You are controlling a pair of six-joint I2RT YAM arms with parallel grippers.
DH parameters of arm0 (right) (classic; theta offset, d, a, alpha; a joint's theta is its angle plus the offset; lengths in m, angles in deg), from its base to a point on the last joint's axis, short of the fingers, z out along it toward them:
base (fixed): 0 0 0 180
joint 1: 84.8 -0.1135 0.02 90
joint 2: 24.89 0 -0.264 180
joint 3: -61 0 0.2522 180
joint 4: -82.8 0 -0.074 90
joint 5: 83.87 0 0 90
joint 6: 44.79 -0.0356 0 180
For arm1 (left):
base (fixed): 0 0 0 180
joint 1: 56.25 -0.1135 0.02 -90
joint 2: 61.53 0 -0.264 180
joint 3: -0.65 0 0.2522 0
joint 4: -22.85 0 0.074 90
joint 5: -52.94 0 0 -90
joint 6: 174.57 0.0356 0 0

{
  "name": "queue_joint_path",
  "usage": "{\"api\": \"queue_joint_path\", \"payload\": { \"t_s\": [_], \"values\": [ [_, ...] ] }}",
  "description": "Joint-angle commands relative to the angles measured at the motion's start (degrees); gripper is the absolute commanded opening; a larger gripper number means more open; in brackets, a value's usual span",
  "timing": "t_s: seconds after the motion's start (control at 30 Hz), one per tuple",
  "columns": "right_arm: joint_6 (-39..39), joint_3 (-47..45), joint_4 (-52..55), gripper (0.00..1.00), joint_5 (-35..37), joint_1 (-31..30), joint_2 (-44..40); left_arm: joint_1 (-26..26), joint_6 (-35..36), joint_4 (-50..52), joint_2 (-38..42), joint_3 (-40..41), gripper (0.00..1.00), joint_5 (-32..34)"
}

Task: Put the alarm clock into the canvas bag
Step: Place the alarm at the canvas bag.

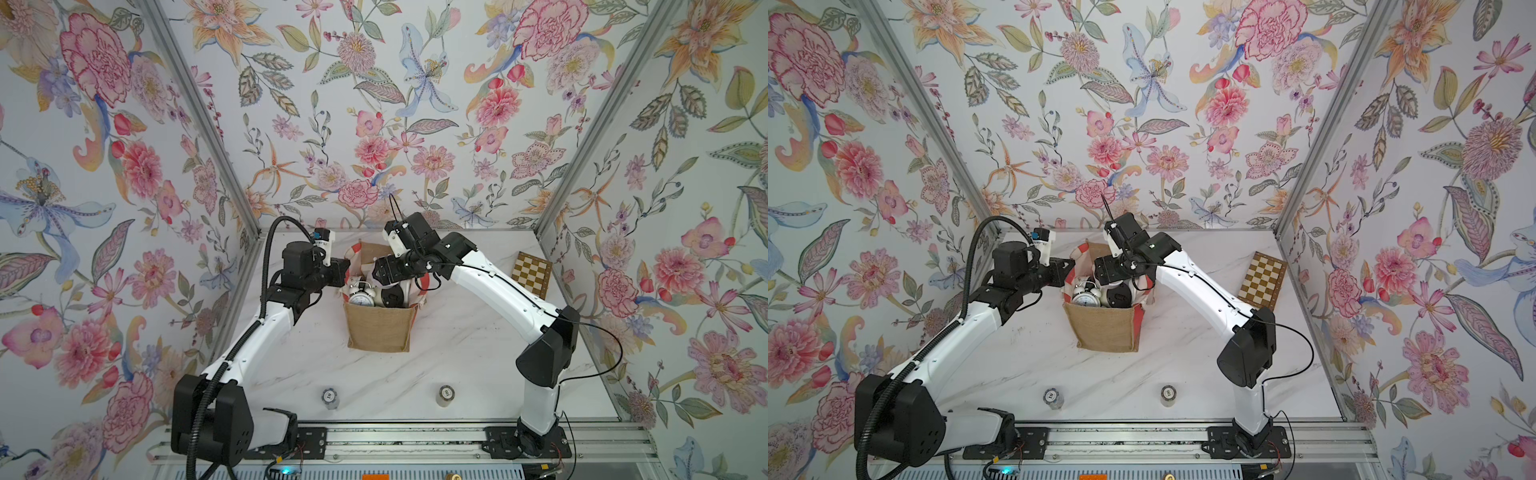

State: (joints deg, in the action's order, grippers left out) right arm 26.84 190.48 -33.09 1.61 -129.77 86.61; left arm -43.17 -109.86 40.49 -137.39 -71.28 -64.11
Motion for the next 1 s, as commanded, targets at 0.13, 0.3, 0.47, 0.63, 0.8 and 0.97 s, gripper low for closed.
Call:
{"api": "queue_joint_path", "payload": {
  "t_s": [0.13,0.3,0.47,0.63,0.8,0.97],
  "values": [
    [1.78,7.78,0.03,0.65,1.04,0.06,5.75,0.24,-0.32,-0.32,2.62,-0.18,0.0,-2.75],
    [2.63,12.13,0.14,0.65,3.09,0.47,10.16,0.19,-0.46,-0.05,3.03,-0.1,0.0,-3.01],
    [2.7,14.43,0.13,0.65,2.8,1.29,13.73,0.22,-0.67,-0.01,3.45,-0.03,0.0,-3.19],
    [2.34,15.3,0.08,0.77,0.77,1.31,14.69,0.19,-1.13,-0.5,3.36,-0.01,0.0,-3.27],
    [1.93,15.93,-0.02,0.91,-5.9,1.04,13.32,0.24,-1.54,-1.31,2.82,0.03,0.0,-3.19],
    [2.51,16.03,-0.01,0.97,-7.21,0.55,10.35,0.21,-1.16,-1.46,2.55,-0.01,0.0,-1.84]
  ]
}}
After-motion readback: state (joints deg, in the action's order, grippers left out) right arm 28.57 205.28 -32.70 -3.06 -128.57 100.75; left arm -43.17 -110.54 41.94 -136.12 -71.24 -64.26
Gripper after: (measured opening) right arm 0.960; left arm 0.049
